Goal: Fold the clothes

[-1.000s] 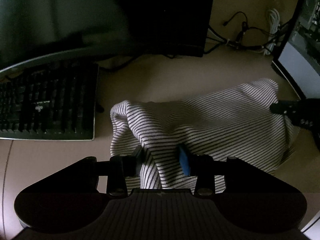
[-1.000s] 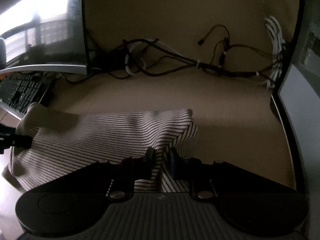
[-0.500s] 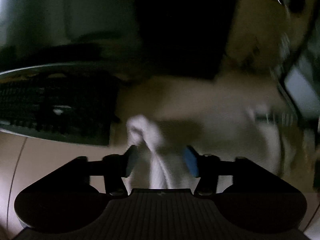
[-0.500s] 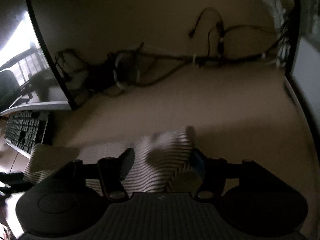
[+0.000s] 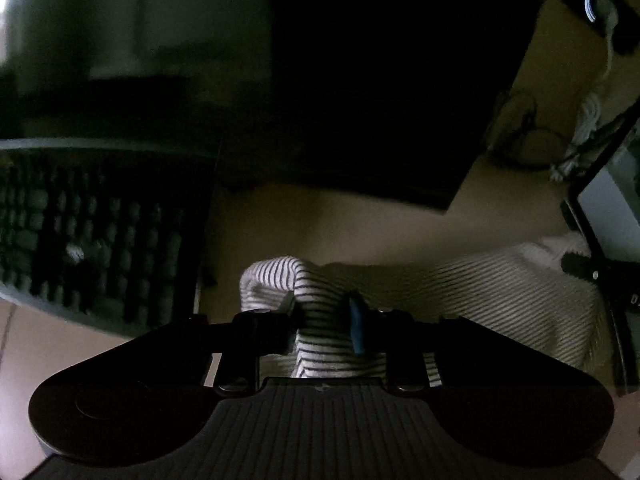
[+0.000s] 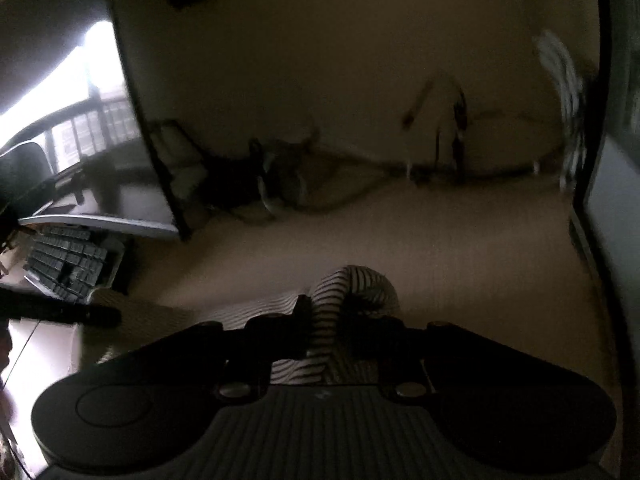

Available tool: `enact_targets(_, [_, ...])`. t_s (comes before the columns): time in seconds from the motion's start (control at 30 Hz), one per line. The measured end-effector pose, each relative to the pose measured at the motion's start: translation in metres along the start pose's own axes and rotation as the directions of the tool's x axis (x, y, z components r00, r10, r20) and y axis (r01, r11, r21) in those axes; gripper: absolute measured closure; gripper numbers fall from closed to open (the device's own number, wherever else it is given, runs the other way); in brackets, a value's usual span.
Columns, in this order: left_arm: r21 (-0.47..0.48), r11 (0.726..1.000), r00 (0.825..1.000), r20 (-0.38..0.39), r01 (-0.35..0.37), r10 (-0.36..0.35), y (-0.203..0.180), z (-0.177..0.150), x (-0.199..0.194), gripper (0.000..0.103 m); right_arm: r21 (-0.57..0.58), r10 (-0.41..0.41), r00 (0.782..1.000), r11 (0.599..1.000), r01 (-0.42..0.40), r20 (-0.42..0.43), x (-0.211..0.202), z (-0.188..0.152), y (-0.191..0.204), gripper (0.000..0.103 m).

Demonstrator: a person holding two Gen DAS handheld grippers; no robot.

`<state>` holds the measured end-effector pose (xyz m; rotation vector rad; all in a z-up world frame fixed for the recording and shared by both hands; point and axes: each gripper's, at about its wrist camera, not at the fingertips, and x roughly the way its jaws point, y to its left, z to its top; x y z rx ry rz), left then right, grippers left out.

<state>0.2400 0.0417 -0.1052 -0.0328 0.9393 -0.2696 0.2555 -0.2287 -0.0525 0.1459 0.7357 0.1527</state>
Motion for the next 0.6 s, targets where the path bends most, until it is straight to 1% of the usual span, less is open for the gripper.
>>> enact_targets(0.03, [0.019, 1.0, 1.0, 0.002, -0.02, 0.02, 0.001, -0.006, 0.004, 0.071, -0.013, -0.014, 1.0, 1.0, 0.014, 0.002, -0.001, 0.0, 0.0, 0.088])
enact_targets(0.1, [0.044, 0.997, 0.998, -0.024, -0.06, 0.061, 0.005, -0.019, 0.018, 0.065, -0.011, -0.041, 0.998, 0.999, 0.041, -0.046, 0.012, -0.009, -0.007, 0.088])
enact_targets(0.13, [0.051, 0.996, 0.997, -0.03, -0.069, 0.07, 0.008, -0.024, 0.021, 0.061, 0.007, -0.039, 0.997, 0.999, 0.04, -0.066, 0.018, -0.015, -0.012, 0.088])
enact_targets(0.2, [0.042, 0.997, 0.998, -0.006, -0.069, 0.069, 0.013, -0.028, 0.011, 0.054, 0.066, -0.013, 0.996, 0.998, 0.019, -0.091, 0.026, -0.026, -0.024, 0.086])
enact_targets(0.27, [0.019, 0.996, 0.996, 0.031, -0.085, 0.085, 0.02, -0.027, -0.006, 0.049, 0.105, -0.005, 0.996, 0.994, 0.014, -0.089, 0.017, -0.027, -0.031, 0.077])
enact_targets(0.3, [0.008, 0.996, 0.995, 0.049, -0.093, 0.092, 0.024, -0.026, -0.014, 0.05, 0.121, -0.004, 0.996, 0.993, 0.014, -0.084, 0.01, -0.026, -0.034, 0.063])
enact_targets(0.33, [-0.01, 0.995, 0.994, 0.053, -0.097, 0.097, 0.03, -0.026, -0.021, 0.048, 0.132, -0.003, 0.997, 0.991, 0.014, -0.082, 0.003, -0.027, -0.036, 0.06])
enact_targets(0.37, [-0.028, 0.995, 0.994, 0.055, -0.098, 0.1, 0.036, -0.025, -0.028, 0.048, 0.14, -0.002, 0.997, 0.99, 0.014, -0.083, -0.004, -0.03, -0.038, 0.06])
enact_targets(0.43, [-0.085, 0.996, 0.999, 0.013, -0.033, 0.034, 0.05, -0.031, -0.04, 0.044, 0.155, 0.0, 0.996, 0.988, 0.013, -0.085, -0.018, -0.035, -0.043, 0.06])
enact_targets(0.47, [-0.107, 0.994, 1.0, -0.021, 0.015, -0.018, 0.052, -0.038, -0.042, 0.043, 0.163, 0.001, 0.996, 0.987, 0.013, -0.085, -0.026, -0.038, -0.045, 0.06])
enact_targets(0.5, [-0.13, 0.99, 0.996, -0.055, 0.061, -0.068, 0.054, -0.046, -0.043, 0.039, 0.171, 0.002, 0.996, 0.985, 0.013, -0.086, -0.033, -0.04, -0.047, 0.06])
enact_targets(0.57, [-0.145, 0.983, 0.982, -0.131, 0.114, -0.134, 0.047, -0.065, -0.038, 0.038, 0.186, 0.004, 0.995, 0.982, 0.014, -0.098, -0.045, -0.048, -0.049, 0.06])
enact_targets(0.6, [-0.149, 0.982, 0.978, -0.156, 0.117, -0.14, 0.043, -0.07, -0.035, 0.038, 0.193, 0.005, 0.993, 0.981, 0.018, -0.118, -0.048, -0.055, -0.046, 0.06])
